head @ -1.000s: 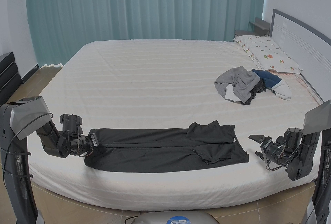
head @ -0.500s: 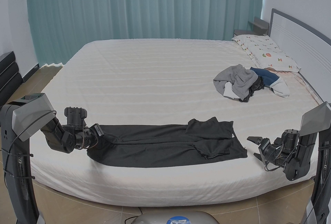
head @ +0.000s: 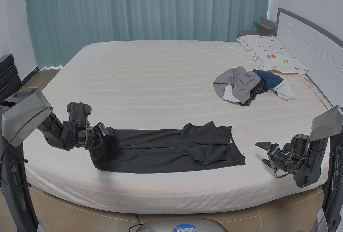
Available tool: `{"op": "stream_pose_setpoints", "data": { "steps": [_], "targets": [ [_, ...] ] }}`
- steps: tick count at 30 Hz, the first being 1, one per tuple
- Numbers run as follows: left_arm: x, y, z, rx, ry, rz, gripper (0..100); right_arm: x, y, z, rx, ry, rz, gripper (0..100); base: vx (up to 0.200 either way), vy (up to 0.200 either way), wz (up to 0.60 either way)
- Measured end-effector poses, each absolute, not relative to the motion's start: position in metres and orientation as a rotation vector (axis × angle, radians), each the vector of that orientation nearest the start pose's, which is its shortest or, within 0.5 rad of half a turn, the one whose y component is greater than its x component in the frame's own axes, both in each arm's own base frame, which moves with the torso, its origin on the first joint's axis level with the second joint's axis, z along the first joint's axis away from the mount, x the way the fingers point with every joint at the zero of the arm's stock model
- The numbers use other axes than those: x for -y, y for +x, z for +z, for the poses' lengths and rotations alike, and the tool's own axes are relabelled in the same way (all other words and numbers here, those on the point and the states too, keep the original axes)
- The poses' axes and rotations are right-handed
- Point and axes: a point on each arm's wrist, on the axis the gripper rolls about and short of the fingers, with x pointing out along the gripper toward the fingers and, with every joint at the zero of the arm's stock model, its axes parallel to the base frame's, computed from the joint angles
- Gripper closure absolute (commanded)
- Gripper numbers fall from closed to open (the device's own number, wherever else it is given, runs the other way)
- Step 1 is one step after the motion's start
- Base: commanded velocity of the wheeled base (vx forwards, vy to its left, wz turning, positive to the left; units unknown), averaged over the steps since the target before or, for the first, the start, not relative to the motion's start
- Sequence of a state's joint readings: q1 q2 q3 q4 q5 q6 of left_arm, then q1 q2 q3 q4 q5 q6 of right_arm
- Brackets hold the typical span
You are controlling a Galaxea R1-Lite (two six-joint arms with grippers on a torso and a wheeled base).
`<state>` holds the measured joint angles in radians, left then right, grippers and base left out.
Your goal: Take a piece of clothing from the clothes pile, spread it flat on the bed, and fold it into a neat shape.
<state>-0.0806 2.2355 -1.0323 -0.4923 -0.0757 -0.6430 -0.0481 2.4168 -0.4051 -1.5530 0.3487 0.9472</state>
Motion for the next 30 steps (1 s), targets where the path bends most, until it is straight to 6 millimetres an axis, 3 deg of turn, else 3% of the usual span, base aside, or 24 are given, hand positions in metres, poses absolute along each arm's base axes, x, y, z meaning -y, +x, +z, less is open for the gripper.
{"op": "stream_pose_setpoints", "data": {
  "steps": [8,22,30],
  "targets": [
    [0.065,0.393,0.059,-0.707,-0.565,0.058,100,0.007,0.309,-0.036,-0.561,1.012,0.060,0,0.000,-0.200,0.00],
    [0.128,0.389,0.080,-0.772,-0.486,-0.039,100,0.007,0.309,-0.036,-0.562,1.008,0.061,0,0.000,-0.200,0.00],
    [0.158,0.398,0.073,-0.797,-0.452,-0.070,100,0.006,0.308,-0.037,-0.566,1.005,0.060,0,0.000,-0.200,0.00]
  ]
}}
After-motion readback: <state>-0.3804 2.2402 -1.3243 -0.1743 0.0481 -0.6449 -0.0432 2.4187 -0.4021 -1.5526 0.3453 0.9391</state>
